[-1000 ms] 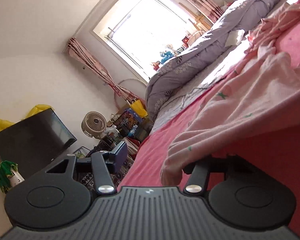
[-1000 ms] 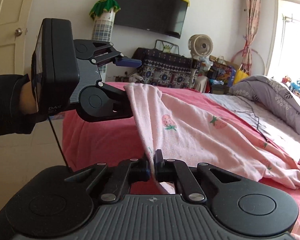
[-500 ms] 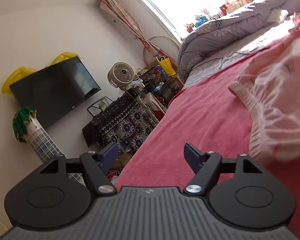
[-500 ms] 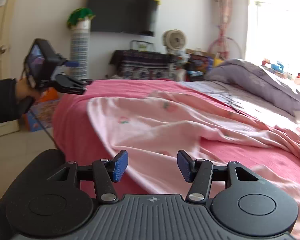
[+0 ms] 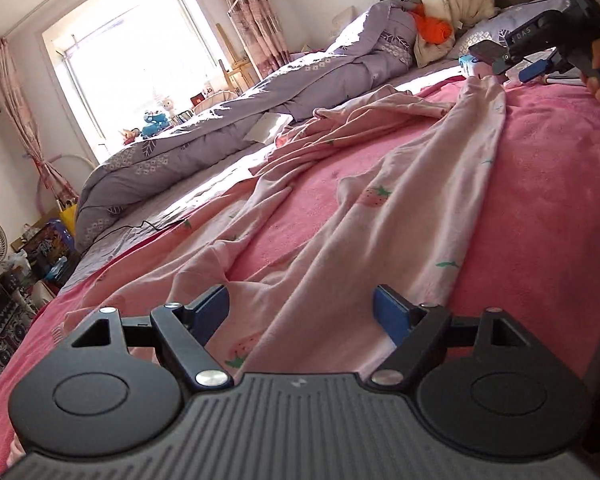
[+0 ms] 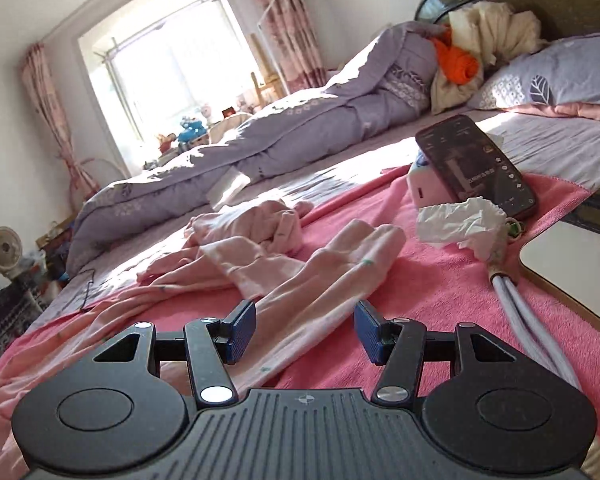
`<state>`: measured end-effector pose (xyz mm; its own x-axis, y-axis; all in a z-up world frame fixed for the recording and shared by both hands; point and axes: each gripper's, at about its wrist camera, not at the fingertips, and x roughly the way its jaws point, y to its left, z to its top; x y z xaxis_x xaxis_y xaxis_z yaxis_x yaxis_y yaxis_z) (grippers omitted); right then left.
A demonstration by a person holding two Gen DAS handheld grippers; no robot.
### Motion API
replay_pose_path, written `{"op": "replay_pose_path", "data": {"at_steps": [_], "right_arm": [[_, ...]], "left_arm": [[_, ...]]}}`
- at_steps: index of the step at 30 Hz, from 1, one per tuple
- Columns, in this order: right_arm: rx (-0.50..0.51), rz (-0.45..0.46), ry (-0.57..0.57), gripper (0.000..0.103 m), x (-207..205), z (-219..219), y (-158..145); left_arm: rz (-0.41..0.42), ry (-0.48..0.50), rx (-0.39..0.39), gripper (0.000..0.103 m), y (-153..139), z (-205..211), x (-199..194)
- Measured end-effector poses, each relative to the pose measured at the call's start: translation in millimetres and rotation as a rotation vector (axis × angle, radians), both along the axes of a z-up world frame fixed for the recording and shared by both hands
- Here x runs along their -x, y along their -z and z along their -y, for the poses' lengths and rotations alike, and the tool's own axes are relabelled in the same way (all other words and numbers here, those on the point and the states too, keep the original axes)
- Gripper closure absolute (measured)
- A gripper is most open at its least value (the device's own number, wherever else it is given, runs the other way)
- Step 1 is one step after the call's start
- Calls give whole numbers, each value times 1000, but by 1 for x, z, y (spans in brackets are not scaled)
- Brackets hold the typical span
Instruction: Fold clothes
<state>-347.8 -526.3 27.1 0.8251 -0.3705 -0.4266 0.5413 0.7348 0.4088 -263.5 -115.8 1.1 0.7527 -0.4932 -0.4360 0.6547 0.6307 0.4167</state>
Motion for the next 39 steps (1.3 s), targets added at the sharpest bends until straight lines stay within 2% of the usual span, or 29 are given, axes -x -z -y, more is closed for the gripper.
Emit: {"op": "replay_pose_path", "data": {"at_steps": [2,4,5,6,8,9,11,13,16,19,22,24,28,30,31,33,36,37,39], "right_arm": [[-58,-41,31,48,-21,24,9],[-142,-109,70,53,-45,48,25],[-156,-118,68,62,-51,53,31],[-165,-118,41,76,-54,53,29],[-182,-117,-14,97,-58,54,26],[-188,-105,-40,97,-53,52,22],[-112,-136,-74,97,-44,42,11],[5,-197,-74,97,-34,29,-3],[193,-280,-47,97,-11,14,-28],[287,-319,1,97,18,12,-49],[324,-336,46,97,44,11,-65],[308,-327,41,97,61,12,-70],[207,-299,-97,92,69,3,-58],[253,-335,-195,89,57,-22,-44],[317,-366,-268,86,45,-44,-38],[448,-428,-414,72,23,-89,-25],[599,-438,-658,55,5,-154,-13],[650,-434,-743,54,0,-176,-10],[724,-420,-817,51,-6,-204,-7]], "left_arm": [[-31,-17,20,21,0,-1,-3],[-86,-31,50,21,-5,-7,-9],[-120,-40,68,21,-8,-10,-13],[-144,-45,81,21,-10,-13,-17],[-167,-51,91,21,-12,-16,-21],[-172,-53,91,21,-13,-17,-22],[-176,-55,88,21,-13,-18,-24],[-185,-54,90,21,-11,-17,-27],[-207,-49,107,21,-12,-16,-29],[-232,-26,145,21,-18,-17,-29],[-250,11,182,21,-27,-18,-27],[-256,33,182,17,-27,-13,-24],[-256,80,152,16,-24,8,-14],[-248,108,132,15,-23,18,-9],[-239,127,114,15,-23,24,-6],[-227,162,79,14,-21,34,-2],[-236,197,28,15,-16,44,-2],[-242,210,8,15,-12,46,-2],[-251,222,-6,15,-7,46,-5]]}}
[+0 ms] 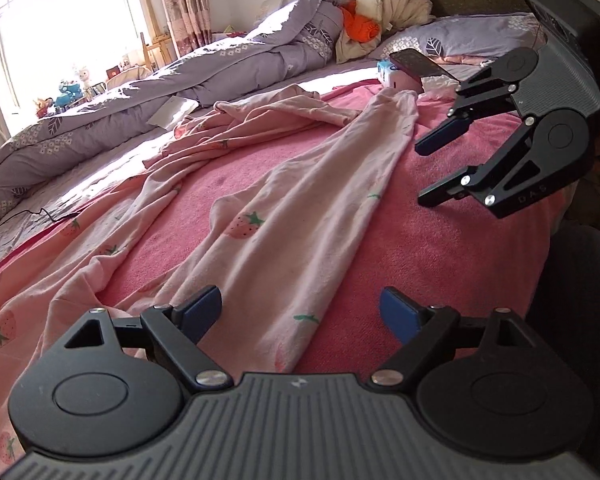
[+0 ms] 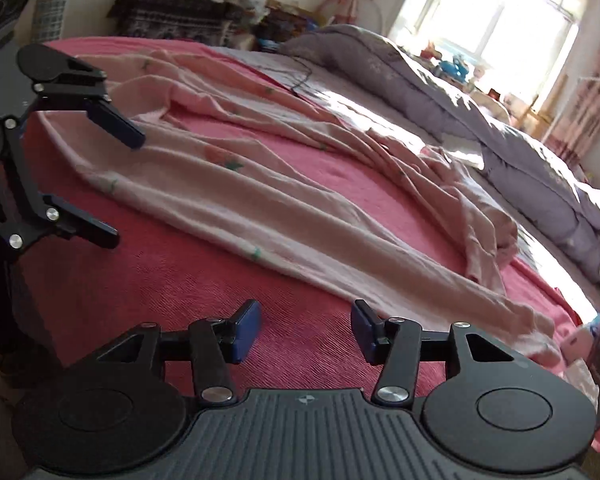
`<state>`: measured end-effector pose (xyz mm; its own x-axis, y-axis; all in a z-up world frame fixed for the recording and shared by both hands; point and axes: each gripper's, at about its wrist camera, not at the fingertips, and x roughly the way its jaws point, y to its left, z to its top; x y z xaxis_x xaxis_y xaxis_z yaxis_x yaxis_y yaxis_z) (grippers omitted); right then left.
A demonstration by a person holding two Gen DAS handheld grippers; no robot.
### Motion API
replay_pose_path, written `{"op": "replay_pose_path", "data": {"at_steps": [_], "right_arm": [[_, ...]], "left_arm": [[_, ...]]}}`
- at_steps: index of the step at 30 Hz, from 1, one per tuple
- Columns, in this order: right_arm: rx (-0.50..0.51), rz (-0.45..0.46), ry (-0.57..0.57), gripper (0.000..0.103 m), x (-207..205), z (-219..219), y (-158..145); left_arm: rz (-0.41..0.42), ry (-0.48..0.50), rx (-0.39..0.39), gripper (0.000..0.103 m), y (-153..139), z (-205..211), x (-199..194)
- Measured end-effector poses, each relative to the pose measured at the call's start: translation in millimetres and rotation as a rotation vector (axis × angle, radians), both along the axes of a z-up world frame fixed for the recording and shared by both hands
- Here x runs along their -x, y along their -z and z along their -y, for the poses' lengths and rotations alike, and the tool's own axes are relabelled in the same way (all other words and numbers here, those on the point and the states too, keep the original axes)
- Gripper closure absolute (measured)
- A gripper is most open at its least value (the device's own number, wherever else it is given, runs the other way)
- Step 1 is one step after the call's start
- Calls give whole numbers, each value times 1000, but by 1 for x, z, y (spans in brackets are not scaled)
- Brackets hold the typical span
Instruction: Fold clothes
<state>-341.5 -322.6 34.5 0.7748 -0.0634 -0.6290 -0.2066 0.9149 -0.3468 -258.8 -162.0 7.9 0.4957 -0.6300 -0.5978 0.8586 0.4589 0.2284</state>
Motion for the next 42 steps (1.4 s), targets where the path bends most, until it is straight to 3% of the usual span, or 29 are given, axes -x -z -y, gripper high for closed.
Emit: {"op": "replay_pose_path", "data": {"at_steps": [5,7,12,18,23,28,31,36,42], "right_arm": [[46,15,-85,48,-23,-33,1],[56,19,-88,46,-26,-34,1],[81,22,-97,43,-26,-32,2],[91,19,-111,43,-25,-30,3],[82,27,-119,43,-24,-28,4],[79,34,-125,42,-24,-28,4],[81,42,-138,41,-21,-27,4],[47,67,-212,30,-7,-12,2],[31,125,-181,31,-17,-11,9]], "left_arm": [[-22,5,24,13,8,2,-11],[-20,7,39,18,8,5,-13],[-20,19,60,42,6,14,-17],[-34,25,52,43,6,23,-22],[-26,8,51,35,7,25,-23],[-34,0,57,36,7,25,-25],[-48,9,65,42,5,24,-25],[-58,5,67,64,-1,23,-26],[-76,4,74,70,-2,25,-31]]}}
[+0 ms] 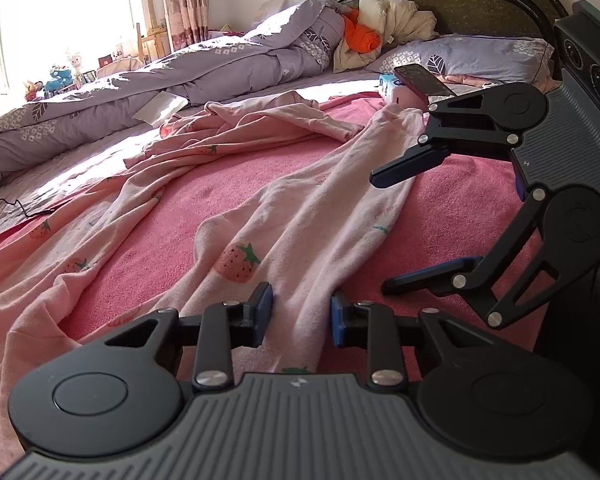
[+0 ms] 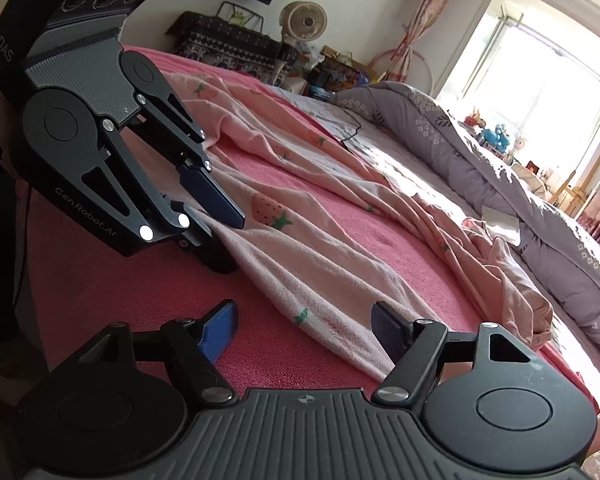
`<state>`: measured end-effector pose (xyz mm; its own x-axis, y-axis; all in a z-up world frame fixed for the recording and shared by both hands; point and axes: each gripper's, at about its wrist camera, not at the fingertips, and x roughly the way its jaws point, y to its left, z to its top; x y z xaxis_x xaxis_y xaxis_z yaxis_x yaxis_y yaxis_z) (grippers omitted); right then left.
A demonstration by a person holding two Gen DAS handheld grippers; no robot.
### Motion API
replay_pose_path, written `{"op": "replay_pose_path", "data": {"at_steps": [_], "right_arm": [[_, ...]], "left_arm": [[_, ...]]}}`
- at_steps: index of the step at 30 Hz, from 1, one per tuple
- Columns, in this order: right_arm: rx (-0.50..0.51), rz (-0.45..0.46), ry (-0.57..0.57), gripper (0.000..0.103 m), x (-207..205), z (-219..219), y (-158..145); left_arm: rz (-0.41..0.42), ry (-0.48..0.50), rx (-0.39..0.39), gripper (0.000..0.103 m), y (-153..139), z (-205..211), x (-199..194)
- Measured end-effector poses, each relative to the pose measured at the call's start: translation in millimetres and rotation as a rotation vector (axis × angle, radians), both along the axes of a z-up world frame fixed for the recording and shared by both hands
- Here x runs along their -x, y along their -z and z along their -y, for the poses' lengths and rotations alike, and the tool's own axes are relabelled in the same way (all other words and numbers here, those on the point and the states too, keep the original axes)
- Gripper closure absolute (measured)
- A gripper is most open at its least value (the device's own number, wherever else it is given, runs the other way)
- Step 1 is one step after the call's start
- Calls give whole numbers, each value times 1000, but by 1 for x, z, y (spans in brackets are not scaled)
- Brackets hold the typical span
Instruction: Fold clothes
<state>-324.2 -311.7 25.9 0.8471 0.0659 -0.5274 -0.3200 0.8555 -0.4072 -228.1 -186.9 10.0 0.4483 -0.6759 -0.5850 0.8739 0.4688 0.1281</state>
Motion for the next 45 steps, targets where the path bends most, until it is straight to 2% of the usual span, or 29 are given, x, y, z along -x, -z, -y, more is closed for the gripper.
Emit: {"op": "replay_pose_path", "data": {"at_steps": [1,2,4,5,7,10,13,17,21,23,24,26,28,29,30,32,34,38,40,43,45], "right_arm": [[4,9,8,33,-4,-1,1],[8,9,7,43,-5,-3,1],[15,9,5,70,-9,-7,2],[55,21,15,98,-8,-13,2],[166,88,54,97,-2,-21,3],[202,151,99,98,12,-19,-8],[216,163,97,98,36,-19,-24],[176,75,68,98,62,-17,-27],[134,-57,46,96,67,-19,1],[107,-75,43,93,71,-19,10],[90,-67,42,90,73,-18,11],[-51,-62,55,85,80,1,-2],[-183,-43,95,75,86,25,-17],[-225,-22,136,68,89,37,-24],[-255,1,186,66,92,48,-30],[-300,39,299,66,88,76,-38],[-372,47,424,63,74,116,-41],[-516,20,599,62,37,199,-32],[-566,-2,677,62,16,235,-19],[-628,-13,778,61,-10,275,4],[-658,-40,807,51,-31,290,19]], "left_arm": [[-1,0,1,71,-1,0,0],[-2,0,1,73,-3,0,0],[-6,2,5,77,-6,0,-1],[-13,9,14,80,-8,1,-2],[-26,27,33,84,-13,1,-2],[-26,58,63,84,-21,2,4],[-2,122,78,84,-32,1,20],[-10,209,17,83,-28,-2,40],[-38,243,-117,81,4,3,55],[-17,256,-121,78,3,1,61],[-29,261,-91,73,-6,-2,60],[-57,271,-22,63,-24,-7,55],[-69,272,58,53,-45,-9,50],[-47,261,93,45,-53,-5,48],[-3,243,95,41,-56,8,47],[89,205,91,41,-59,34,46],[119,187,74,41,-51,67,44],[69,224,17,41,-18,136,41],[37,234,-58,41,5,161,41],[0,234,-20,39,22,167,41],[-40,241,-7,39,21,164,34]]}}
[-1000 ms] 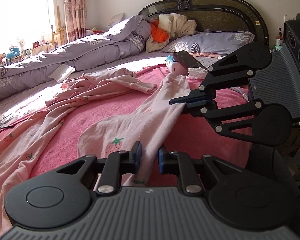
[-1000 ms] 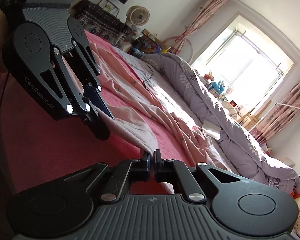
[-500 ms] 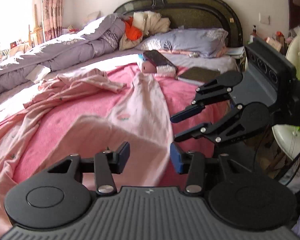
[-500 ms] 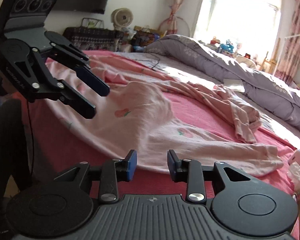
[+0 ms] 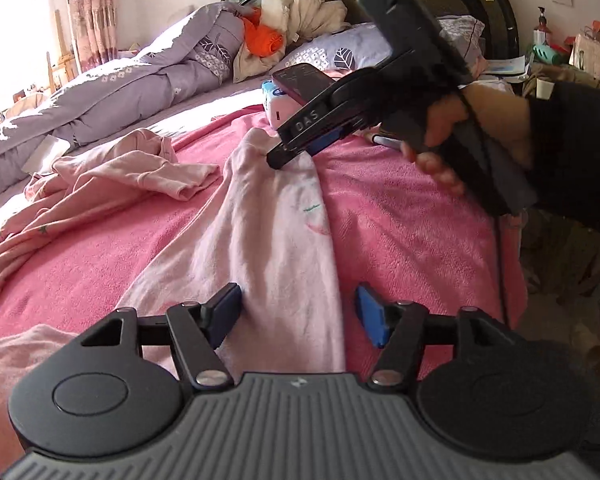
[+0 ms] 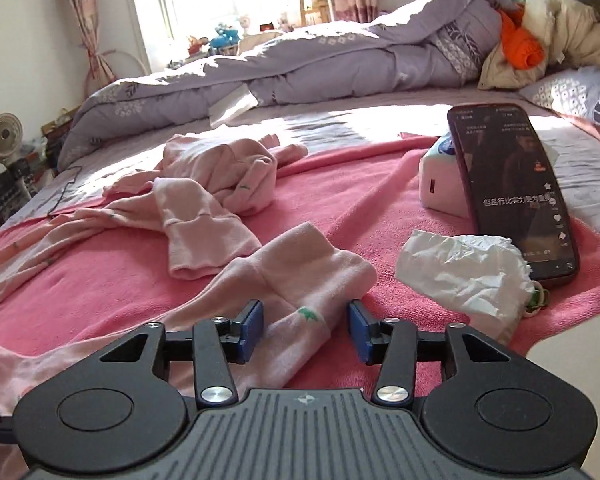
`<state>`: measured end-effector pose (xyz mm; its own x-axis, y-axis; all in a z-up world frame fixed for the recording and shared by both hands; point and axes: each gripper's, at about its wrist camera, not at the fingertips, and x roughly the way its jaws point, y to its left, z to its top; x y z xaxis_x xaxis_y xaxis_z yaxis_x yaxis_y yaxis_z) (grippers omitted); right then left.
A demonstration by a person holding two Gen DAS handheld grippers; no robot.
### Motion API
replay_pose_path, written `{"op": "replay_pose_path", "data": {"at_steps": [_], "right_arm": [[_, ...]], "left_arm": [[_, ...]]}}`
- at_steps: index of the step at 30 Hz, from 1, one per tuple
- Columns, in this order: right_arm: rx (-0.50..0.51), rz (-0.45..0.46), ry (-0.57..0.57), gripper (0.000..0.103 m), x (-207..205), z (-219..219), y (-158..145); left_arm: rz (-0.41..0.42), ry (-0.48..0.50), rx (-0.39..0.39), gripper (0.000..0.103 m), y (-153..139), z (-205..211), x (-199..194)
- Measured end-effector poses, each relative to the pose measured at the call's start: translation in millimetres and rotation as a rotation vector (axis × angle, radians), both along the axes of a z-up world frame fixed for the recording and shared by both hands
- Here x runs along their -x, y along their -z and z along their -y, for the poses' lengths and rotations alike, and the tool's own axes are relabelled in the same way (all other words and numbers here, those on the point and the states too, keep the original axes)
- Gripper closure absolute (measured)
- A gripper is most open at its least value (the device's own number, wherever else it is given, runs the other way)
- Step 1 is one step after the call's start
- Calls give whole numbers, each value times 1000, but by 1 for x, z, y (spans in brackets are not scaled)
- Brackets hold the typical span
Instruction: Fold clothes
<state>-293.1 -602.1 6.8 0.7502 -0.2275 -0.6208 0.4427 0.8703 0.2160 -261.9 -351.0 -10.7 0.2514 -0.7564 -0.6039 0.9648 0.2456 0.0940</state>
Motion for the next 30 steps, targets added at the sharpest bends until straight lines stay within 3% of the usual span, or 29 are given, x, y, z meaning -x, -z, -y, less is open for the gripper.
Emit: {"op": "replay_pose_path", "data": {"at_steps": [1,2,3,4,9,14,16,19,22,23,24,25,28,30], "right_arm": [[-22,1,19,51,-7,4,6],[-21,9,32,60,-8,3,6],[-8,26,32,87,-5,-2,1],[5,42,32,90,-3,-7,-3],[323,54,43,90,53,-52,-44],[417,-21,55,90,110,-63,-58],[414,-73,80,89,120,-55,-52],[371,-146,86,82,120,-42,-28],[511,-204,60,70,115,-56,-13],[547,-215,70,57,114,-60,-14],[571,-218,82,40,116,-62,-18],[584,-214,94,36,119,-64,-22],[568,-166,146,35,138,-64,-45],[503,-84,145,36,151,-68,-63]], "left_arm": [[-11,7,1,39,0,-1,-2],[-17,12,3,39,0,-1,-4],[-16,15,1,39,0,-1,-4],[-14,17,0,39,0,0,-3],[-2,10,-5,39,-4,2,2],[-44,73,0,37,-15,3,15],[-85,104,-1,36,-18,4,23],[-65,107,-15,34,-19,0,33],[-67,81,-25,34,-20,-11,31],[-68,72,-28,34,-21,-16,30],[-67,58,-31,34,-21,-22,28],[-65,42,-30,34,-22,-27,26],[-69,6,-19,33,-25,-47,22],[-53,-26,-2,24,-29,-66,21]]}}
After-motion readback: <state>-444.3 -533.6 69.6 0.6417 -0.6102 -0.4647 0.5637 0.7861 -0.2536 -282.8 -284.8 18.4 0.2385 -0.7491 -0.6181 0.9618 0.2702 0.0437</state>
